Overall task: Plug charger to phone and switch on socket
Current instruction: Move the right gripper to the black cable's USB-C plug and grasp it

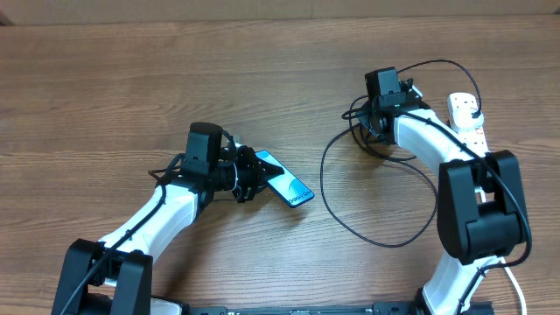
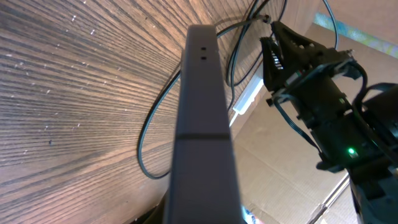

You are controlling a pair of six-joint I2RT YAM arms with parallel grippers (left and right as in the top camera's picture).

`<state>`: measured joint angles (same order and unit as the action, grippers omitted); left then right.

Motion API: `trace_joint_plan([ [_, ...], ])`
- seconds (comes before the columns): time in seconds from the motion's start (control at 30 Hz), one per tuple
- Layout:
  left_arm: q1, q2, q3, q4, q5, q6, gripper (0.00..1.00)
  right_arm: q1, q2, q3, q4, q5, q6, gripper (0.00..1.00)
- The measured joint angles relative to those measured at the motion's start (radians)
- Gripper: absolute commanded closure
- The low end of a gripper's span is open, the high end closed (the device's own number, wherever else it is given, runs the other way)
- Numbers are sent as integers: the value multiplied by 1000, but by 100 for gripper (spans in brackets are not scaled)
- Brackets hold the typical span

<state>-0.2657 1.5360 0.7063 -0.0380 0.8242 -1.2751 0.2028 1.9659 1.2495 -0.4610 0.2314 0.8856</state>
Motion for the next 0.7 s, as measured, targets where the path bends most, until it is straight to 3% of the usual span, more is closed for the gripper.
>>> trace_joint_plan([
  [0.57,0,0,0,0,-7,0,93,2,77,25,50,20,0,75],
  [0.7,0,0,0,0,-8,0,93,2,77,27,44,0,-51,87],
])
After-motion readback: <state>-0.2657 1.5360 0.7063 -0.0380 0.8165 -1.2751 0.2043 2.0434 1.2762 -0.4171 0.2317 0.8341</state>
